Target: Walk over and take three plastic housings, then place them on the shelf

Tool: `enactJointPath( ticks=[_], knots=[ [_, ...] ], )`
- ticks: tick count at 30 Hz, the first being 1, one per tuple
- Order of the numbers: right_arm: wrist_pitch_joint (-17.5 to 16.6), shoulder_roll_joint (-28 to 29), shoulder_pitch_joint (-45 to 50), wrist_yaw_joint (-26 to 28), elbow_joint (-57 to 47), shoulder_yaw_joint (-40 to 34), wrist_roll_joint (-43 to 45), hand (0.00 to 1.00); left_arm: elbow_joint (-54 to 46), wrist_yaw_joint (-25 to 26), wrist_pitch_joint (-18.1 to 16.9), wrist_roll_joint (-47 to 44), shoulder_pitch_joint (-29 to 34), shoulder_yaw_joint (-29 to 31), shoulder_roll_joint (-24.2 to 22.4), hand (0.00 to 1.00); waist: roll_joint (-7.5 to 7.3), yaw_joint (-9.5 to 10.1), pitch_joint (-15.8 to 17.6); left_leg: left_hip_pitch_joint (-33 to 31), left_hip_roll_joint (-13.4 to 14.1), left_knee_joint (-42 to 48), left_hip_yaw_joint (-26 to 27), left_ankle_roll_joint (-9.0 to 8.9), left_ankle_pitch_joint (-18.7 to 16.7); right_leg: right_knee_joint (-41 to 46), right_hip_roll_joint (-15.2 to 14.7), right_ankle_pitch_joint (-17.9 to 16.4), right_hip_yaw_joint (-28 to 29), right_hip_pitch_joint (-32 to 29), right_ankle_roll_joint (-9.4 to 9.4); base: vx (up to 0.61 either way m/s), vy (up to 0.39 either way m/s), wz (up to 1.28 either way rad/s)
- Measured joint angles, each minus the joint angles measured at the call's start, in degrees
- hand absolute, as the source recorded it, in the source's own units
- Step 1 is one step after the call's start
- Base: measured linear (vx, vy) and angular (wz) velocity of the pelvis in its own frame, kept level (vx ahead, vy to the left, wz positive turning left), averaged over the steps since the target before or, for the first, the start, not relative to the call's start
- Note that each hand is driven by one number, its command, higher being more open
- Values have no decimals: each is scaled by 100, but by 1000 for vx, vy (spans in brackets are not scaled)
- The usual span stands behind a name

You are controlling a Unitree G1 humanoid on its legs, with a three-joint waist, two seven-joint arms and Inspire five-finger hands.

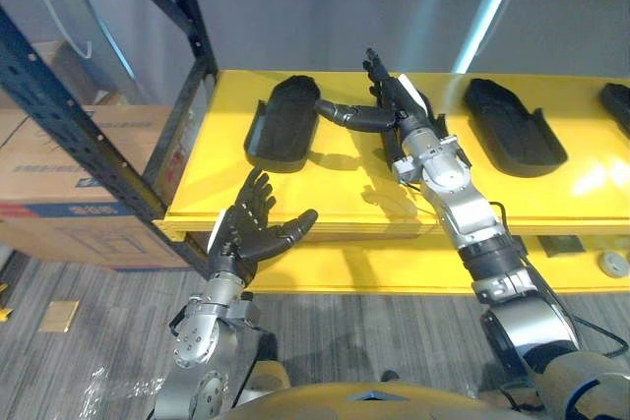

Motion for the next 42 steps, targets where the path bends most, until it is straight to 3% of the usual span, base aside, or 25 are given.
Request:
enactJointPath(
  ticks=[2, 7, 11, 14, 19, 23, 29, 33, 37, 42],
  knots=[
    [-105, 37, -150, 200, -34, 152, -10, 100, 12, 4, -1, 0, 32, 6, -103, 100, 92, 68, 23, -72, 8, 3, -106, 7, 42, -4, 17, -3, -115, -3, -5, -21, -28, 24],
    [-129, 331, -177, 292, -191, 427, -356, 100, 188, 99, -196, 23, 76, 20, -126, 100, 115, 102, 21, -110, -1, 1, -165, 7, 43, -5, 18, -17, -177, 8, -21, -1, -17, 7],
    [-237, 418, -173, -25, -292, 541, -535, 100, 157, 256, -649, 522, 71, 47, -130, 100, 116, 81, 24, -143, 1, 1, -166, -11, 29, -7, 19, -19, -178, -3, -22, 0, 0, 0],
    [-328, 398, 195, -435, -1049, 400, -740, 100, -196, 277, -777, 694, 46, 239, -128, 100, 111, 45, 24, -146, 5, 16, -146, -11, 27, -19, 21, -18, -165, -33, -21, -5, -5, -2],
    [-679, 378, 1469, -469, -2648, 174, -689, 100, -564, 544, -844, 967, -223, 735, -122, 100, 85, -117, 22, -18, 36, 21, 58, -16, 13, -18, 25, -11, 45, -50, -16, 15, -13, -22],
    [-1025, 398, 3322, -453, -3482, -602, -493, 100, -722, 632, -826, 772, -420, 1168, -130, 100, 20, -300, 37, 136, 79, 18, 397, -30, -105, -9, 37, -16, 373, -127, -29, 1, -1, -37],
    [-1189, 477, 4571, -450, -3919, -1775, -454, 100, -967, 1099, -733, 693, -382, 1889, -144, 100, 21, -581, 36, 208, 180, 22, 710, -105, -195, -54, 120, 29, 648, -249, -52, 3, -11, -29],
    [-1545, 506, 4866, -462, -4218, -2157, -444, 100, -966, 1430, -685, 913, -387, 2486, -151, 100, 28, -709, 31, 230, 224, 24, 791, -104, -212, -92, 163, 31, 707, -294, -53, 13, -22, -11],
    [-1828, 523, 4931, -680, -4228, -2459, -467, 100, -869, 1666, -598, 1143, -424, 2698, -136, 100, 30, -718, 29, 229, 221, 26, 881, -102, -234, -86, 161, 44, 811, -365, -37, 30, 1, -13],
    [-1918, 725, 5073, -1582, -4222, -3056, -1071, 100, -448, 2039, -489, 1357, -606, 2838, -134, 100, 63, -760, 38, 223, 215, 27, 1029, -109, -281, -77, 159, 48, 956, -452, -31, 26, 3, -13]
  ],
)
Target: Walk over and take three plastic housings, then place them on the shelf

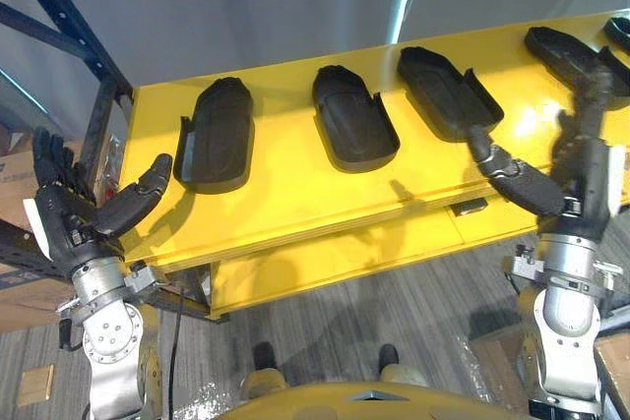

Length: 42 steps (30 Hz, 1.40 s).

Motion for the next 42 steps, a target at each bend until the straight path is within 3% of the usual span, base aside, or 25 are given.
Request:
enactJointPath(
  ticks=[5, 11, 15, 19, 24, 30, 35, 42],
  knots=[
    [40, 114, 213, -691, 652, -953, -202, 100, 408, -125, 12, -25, -138, 157, 15, 100, 20, -168, 11, 14, -2, 1, 165, 2, -58, 29, 1, 0, 179, -124, 1, 12, 7, -17],
    [138, 458, 978, -562, 1055, -1119, -993, 100, 438, -1288, 169, -341, -70, 182, 136, 100, 254, -390, 144, 145, -7, 1, 399, 1, -132, 71, 4, -9, 395, -167, -2, 1, 8, -20],
    [125, 451, 1042, -474, 1053, -1019, -1215, 100, 845, -1669, 178, -359, -274, 162, 488, 100, 289, -424, 152, 219, 16, 1, 472, -10, -147, 81, 35, -9, 475, -158, -3, -13, -3, -12],
    [116, 335, 1038, -472, 1031, -798, -1468, 100, 1480, -1644, 235, -442, -440, 158, 738, 100, 247, -400, 181, 212, 12, 1, 469, 3, -162, 81, 33, -7, 478, -166, -1, 0, 0, 0],
    [115, 239, 1017, -479, 1029, -645, -1462, 100, 1561, -1413, 357, -158, -452, 159, 798, 100, 241, -356, 191, 205, 6, 2, 462, 5, -171, 79, 27, -11, 467, -166, -6, 0, 0, 0],
    [115, 71, 932, -487, 1029, -602, -1459, 100, 1561, -823, 373, 426, -490, 158, 806, 100, 294, -371, 244, 203, 2, 2, 456, 5, -171, 78, 24, -17, 463, -162, -8, 0, 0, 0],
    [101, 72, 972, -520, 1030, -542, -1462, 100, 1394, -321, 134, 425, -503, 177, 805, 100, 300, -357, 261, 203, 2, 2, 438, 7, -172, 80, 22, -24, 447, -152, -7, 0, 0, 0],
    [98, 72, 987, -607, 1018, -398, -1462, 100, 741, -503, 141, 412, -419, 176, 775, 100, 294, -305, 266, 199, 2, 2, 389, 33, -188, 77, 16, -30, 392, -121, -11, -3, -1, 3]
  ],
)
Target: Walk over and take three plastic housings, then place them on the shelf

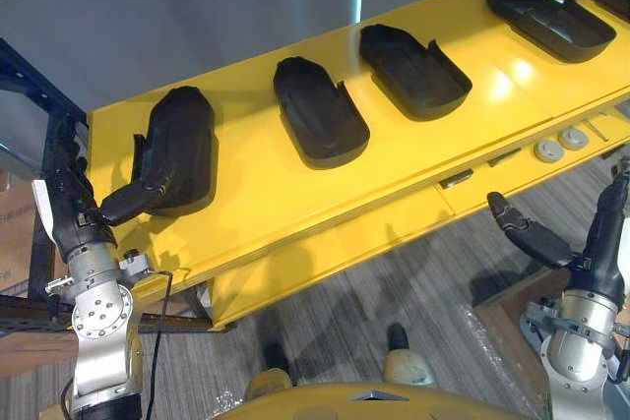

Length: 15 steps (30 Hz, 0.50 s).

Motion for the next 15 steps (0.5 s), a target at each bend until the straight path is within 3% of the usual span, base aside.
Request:
enactJointPath(
  ticks=[5, 15],
  knots=[
    [0, 2, 14, -3, -211, 80, -1, 100, -316, -202, 36, -86, 294, -1, -126, 100, -6, 26, 6, -7, -2, 0, -70, 0, 0, -7, -6, -20, -79, 48, 0, 3, -1, 7],
    [-7, 2, -48, -21, -222, 164, 1, 100, -300, -144, 469, -89, 517, -1, -131, 100, -78, 47, 51, -64, -6, 0, -149, -16, 12, -17, -13, -28, -163, 54, -1, 1, 1, 4]
  ],
)
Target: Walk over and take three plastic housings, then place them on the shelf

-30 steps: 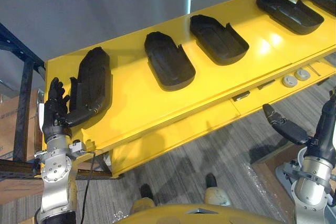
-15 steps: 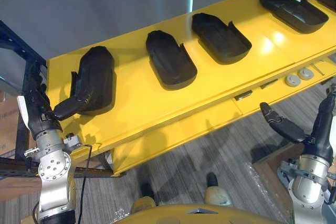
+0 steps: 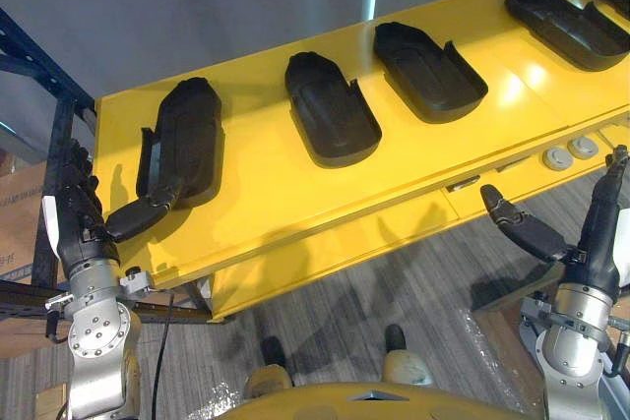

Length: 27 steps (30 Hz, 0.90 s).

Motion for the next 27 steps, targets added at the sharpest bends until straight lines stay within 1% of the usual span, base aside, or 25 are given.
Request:
enactJointPath(
  ticks=[5, 10, 13, 19, 23, 27],
  knots=[
    [1, 0, 4, -19, 1, 36, 0, 100, 270, -48, 11, -134, 4, -3, -1, 100, 1, -6, -1, 1, 0, 0, 1, -1, 1, 0, 0, 0, 0, 1, 0, 0, 0, 0],
    [48, 0, 11, -123, 29, 70, 15, 100, 587, -313, 12, -384, 4, -34, -2, 100, -1, -10, -2, 2, 0, 0, 9, 0, 0, -1, 0, 1, 4, -8, 0, 0, 0, 0],
    [102, 13, 20, -271, 292, 53, 111, 100, 633, -350, 12, -452, 10, -85, -2, 100, -10, -11, -7, 2, 0, 0, 32, 0, 0, -4, 1, 2, 24, -21, 2, -1, 3, -3],
    [174, 122, 227, -287, 592, 20, 115, 100, 633, -377, 12, -790, 12, -116, -1, 100, -7, -39, -9, 13, -2, 0, 108, -1, 1, -3, 2, 11, 104, -61, 11, 1, 1, -7],
    [174, 125, 328, -287, 593, 19, 115, 100, 768, -594, 10, -890, -46, -133, -1, 100, -6, -111, -10, 77, -1, 0, 144, -4, -9, -2, 3, 11, 136, -19, 12, -3, 1, -3],
    [174, 126, 326, -287, 593, 22, 108, 100, 869, -737, 8, -1037, -139, -204, 1, 100, -1, -116, -14, 82, 0, 0, 147, -1, -25, -3, 3, 14, 135, -15, 17, 0, 0, 0]
  ],
)
